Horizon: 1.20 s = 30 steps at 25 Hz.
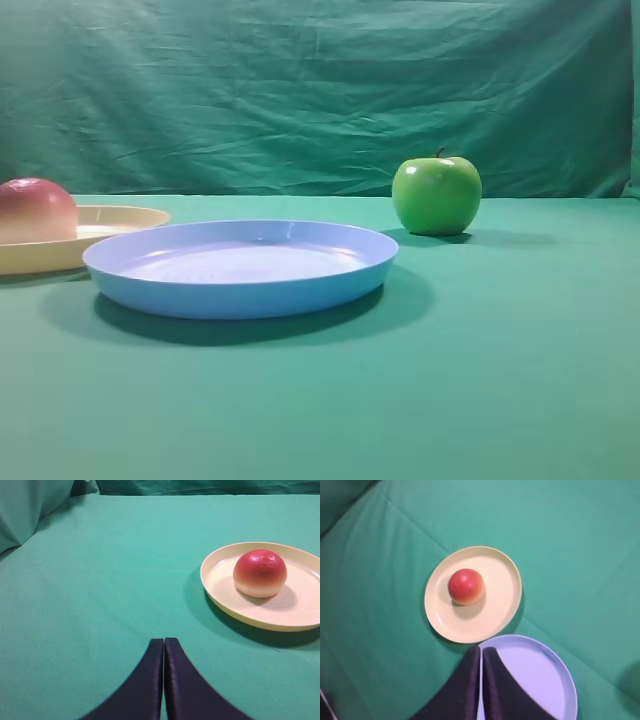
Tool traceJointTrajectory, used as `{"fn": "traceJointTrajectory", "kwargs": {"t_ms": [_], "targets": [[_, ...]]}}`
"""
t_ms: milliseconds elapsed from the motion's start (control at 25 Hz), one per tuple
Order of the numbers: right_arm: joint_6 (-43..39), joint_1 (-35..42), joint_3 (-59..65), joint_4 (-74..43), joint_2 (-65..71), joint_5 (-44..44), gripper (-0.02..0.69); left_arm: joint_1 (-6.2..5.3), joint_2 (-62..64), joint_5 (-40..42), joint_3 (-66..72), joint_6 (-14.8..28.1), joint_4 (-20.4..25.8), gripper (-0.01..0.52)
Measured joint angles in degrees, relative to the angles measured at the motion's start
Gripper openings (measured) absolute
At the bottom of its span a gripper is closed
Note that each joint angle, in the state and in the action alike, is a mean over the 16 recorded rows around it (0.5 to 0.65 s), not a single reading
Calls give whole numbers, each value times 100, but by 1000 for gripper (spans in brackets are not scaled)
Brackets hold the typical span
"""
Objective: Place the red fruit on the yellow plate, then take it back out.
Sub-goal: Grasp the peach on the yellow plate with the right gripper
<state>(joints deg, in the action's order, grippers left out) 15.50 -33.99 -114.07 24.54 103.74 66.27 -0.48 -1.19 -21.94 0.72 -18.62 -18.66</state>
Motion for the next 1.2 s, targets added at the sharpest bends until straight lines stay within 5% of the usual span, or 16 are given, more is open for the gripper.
{"fn": "traceJointTrajectory", "kwargs": {"t_ms": [400,1200], "targets": [[-1120,616,1058,-485,-1694,-39,0,0,0,0,0,0,0,0],[-1544,2072,5847,-923,-5663,-2561,0,0,0,0,0,0,0,0]]}}
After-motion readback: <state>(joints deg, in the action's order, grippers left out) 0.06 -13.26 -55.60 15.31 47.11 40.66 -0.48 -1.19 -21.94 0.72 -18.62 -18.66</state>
